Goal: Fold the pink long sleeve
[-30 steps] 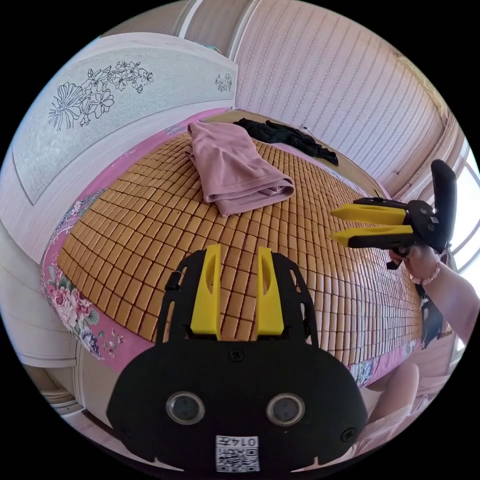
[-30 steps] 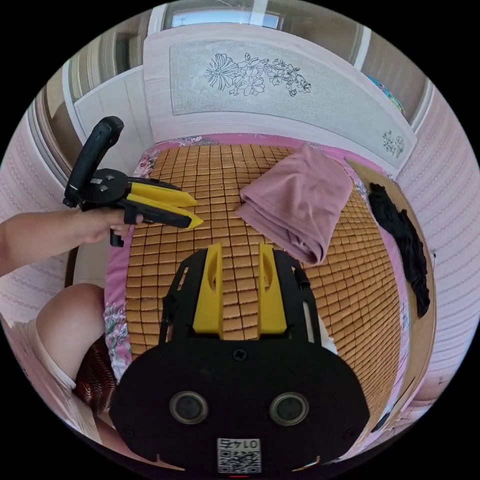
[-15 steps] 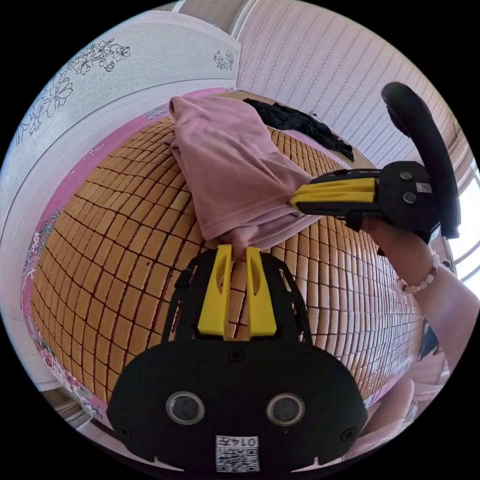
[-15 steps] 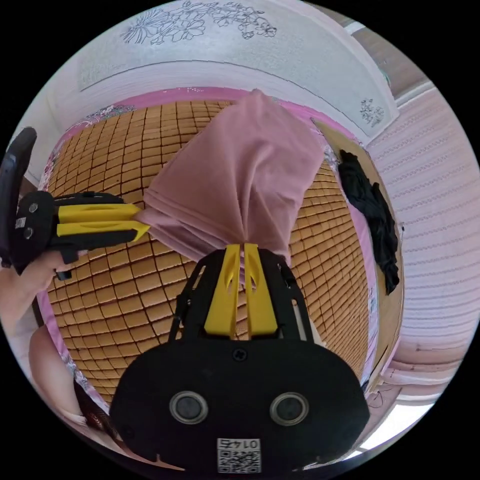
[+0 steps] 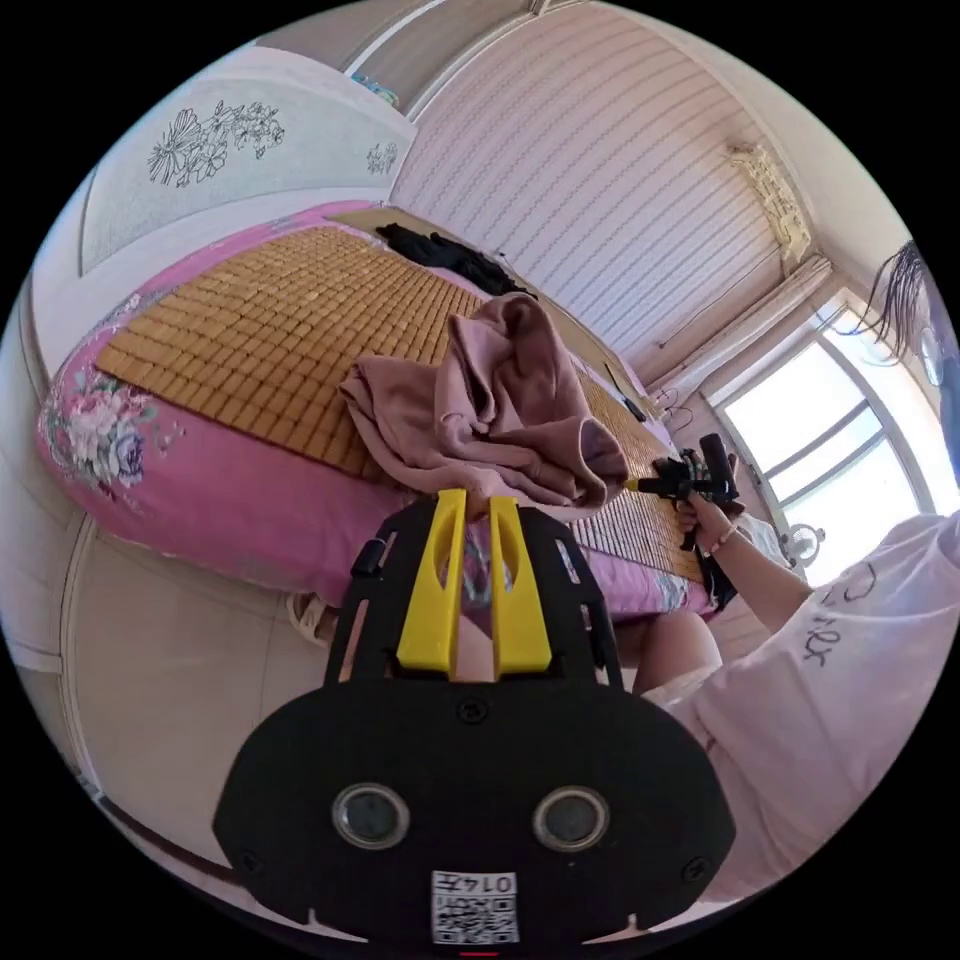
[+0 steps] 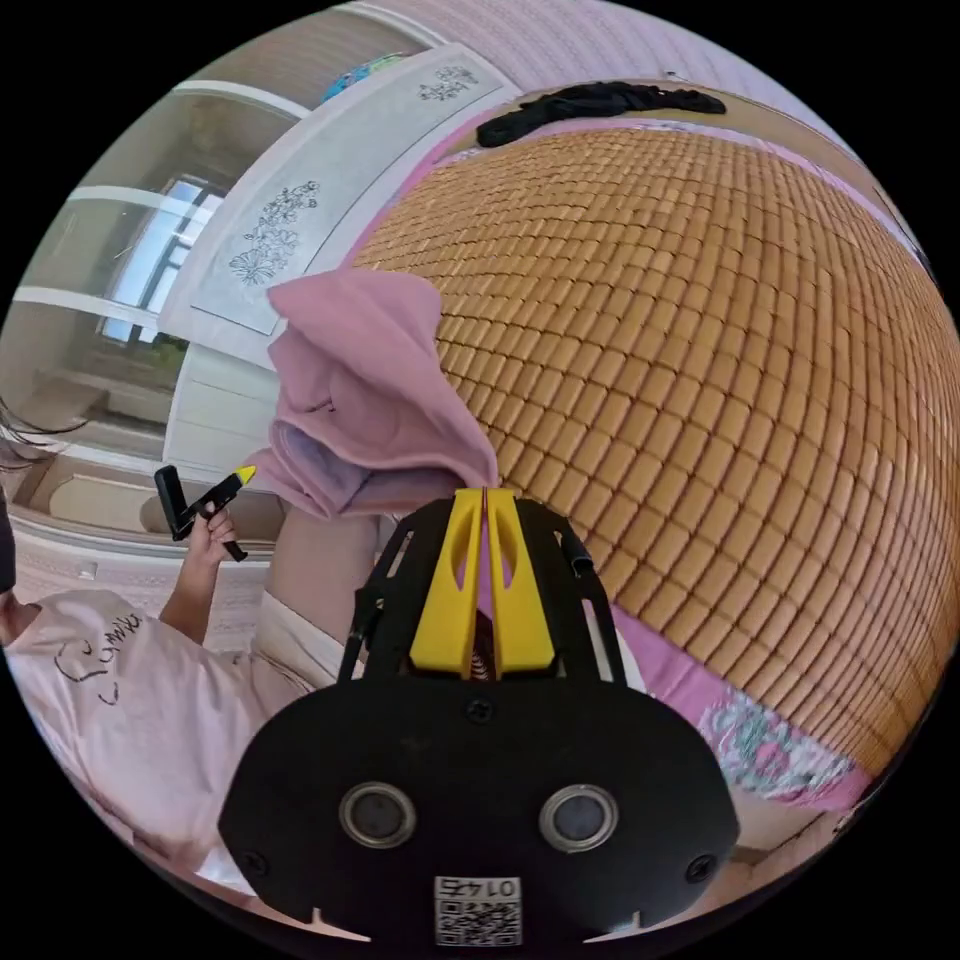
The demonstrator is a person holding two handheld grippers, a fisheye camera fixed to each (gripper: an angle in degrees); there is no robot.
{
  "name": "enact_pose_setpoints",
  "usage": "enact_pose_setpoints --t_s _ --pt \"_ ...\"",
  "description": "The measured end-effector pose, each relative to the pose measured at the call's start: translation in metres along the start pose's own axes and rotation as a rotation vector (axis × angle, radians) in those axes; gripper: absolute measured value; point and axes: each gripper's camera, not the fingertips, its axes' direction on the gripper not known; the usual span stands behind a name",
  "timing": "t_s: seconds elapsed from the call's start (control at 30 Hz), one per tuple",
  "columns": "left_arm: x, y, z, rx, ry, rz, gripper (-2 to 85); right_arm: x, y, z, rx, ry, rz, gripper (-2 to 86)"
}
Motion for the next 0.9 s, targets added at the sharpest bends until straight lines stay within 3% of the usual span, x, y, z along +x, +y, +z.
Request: enact_pose_setpoints --t_s 0.1,0.2,0.33,0.53,0.67,0.73,0.9 --pt "0.023 0.049 -0.001 -0.095 -0.054 -0.015 4.3 0.012 0.086 -0.005 0.038 0.076 0.106 1.5" --pt "0.042 0.071 -0.013 -0.082 -0.055 -0.008 4.4 -0.009 0.128 -0.001 0.105 0.011 0.034 3.8" --pt "0.06 0.086 -0.039 -0.033 -0.11 0.025 4.4 -0.043 0.134 0.041 0.018 -0.082 -0.129 8.9" --pt "0.076 0.098 -0.059 0.025 -0.093 0.04 4.4 -0.027 0.119 0.09 0.01 -0.158 -0.077 16.0" --pt "0.089 0.105 -0.063 0.014 -0.093 0.074 4.4 -0.012 0.113 0.126 -0.124 -0.1 -0.098 13.1" --pt "0.097 0.109 -0.063 -0.005 -0.13 0.098 4.5 -0.005 0.116 0.144 -0.228 -0.084 -0.135 5.6" --pt "0.102 0.122 -0.071 0.019 -0.141 0.08 4.5 0.008 0.147 0.117 -0.153 -0.062 -0.204 2.2"
